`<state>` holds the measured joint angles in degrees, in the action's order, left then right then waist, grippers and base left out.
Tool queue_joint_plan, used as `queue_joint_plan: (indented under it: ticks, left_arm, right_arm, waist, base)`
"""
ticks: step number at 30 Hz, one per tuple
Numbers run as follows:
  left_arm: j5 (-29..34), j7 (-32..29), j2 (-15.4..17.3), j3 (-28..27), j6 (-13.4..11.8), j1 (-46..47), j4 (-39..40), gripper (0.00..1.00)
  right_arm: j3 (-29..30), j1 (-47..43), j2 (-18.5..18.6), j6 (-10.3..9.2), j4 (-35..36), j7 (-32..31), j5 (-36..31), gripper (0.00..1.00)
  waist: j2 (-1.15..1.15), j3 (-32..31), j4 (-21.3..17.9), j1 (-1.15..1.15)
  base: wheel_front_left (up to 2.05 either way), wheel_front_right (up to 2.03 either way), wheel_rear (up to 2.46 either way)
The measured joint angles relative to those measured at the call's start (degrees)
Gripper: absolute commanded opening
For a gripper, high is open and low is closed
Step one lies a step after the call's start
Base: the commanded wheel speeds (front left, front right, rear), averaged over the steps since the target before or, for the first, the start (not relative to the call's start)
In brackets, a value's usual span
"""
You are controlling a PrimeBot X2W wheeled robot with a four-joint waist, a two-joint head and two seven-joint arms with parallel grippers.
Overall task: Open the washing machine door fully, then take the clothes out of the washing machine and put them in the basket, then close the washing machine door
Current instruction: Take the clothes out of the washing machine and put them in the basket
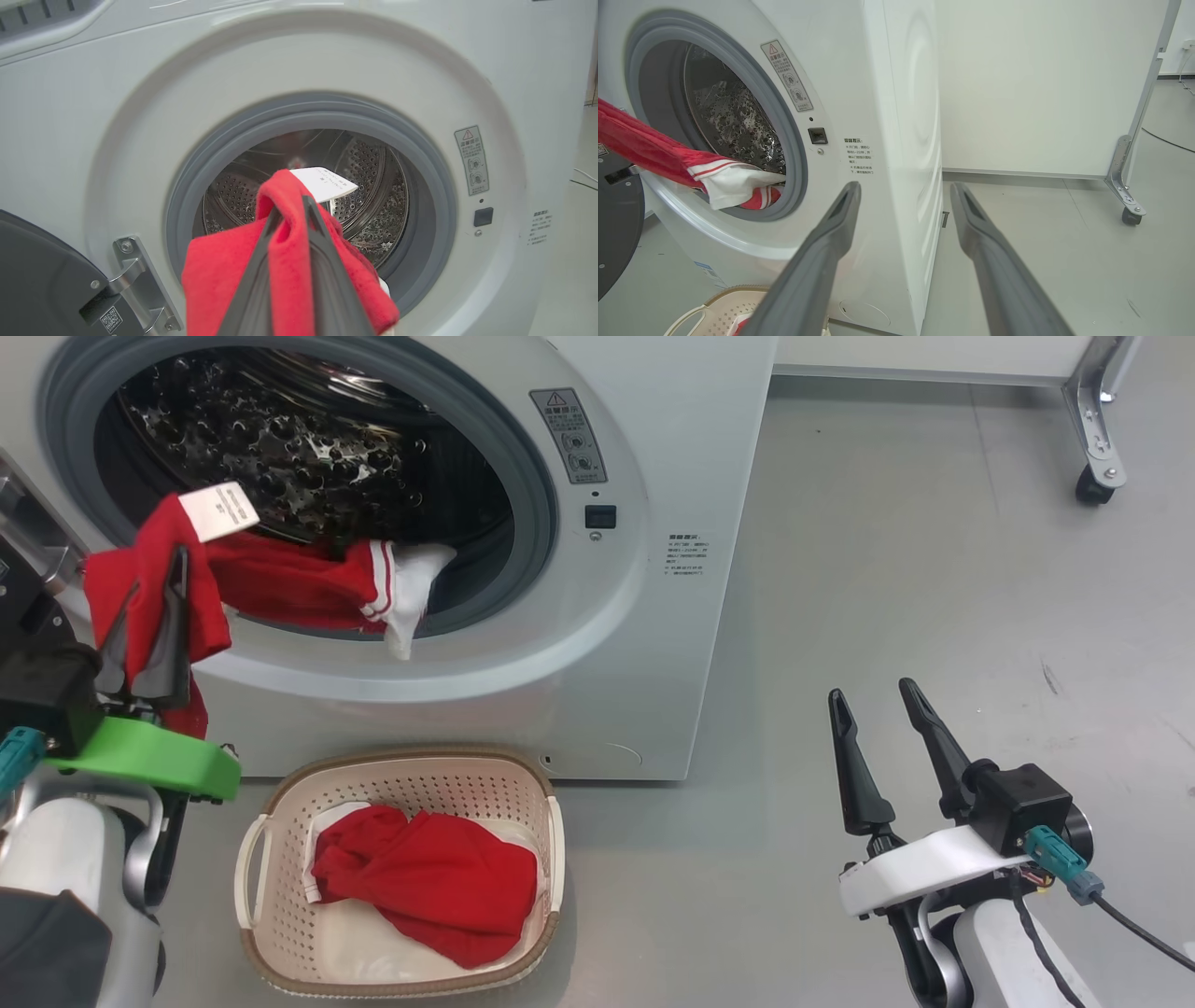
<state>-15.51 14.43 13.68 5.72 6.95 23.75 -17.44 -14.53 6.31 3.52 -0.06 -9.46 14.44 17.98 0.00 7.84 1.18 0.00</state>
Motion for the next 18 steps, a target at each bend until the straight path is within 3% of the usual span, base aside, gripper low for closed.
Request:
queue_joint_plan:
  ticks: [7, 18]
  left_arm:
    - [0.7, 0.0, -0.4, -2.3, 0.0, -1.9, 8.3, 0.00]
    - [1.0, 0.0, -2.1, -4.1, 0.0, -6.2, 15.0, 0.00]
  right_arm:
    - [0.5, -0.1, -0.1, 0.52, 0.1, 0.0, 0.0, 1.00]
    - [0.7, -0.2, -0.2, 1.01, 0.2, 0.0, -0.5, 1.00]
  waist:
    - [0.00, 0.0, -0.3, 0.00]
    - [0.00, 0.6, -0.8, 0.00]
  base:
    - [0.00, 0.00, 0.00]
    - [0.00, 0.00, 0.00]
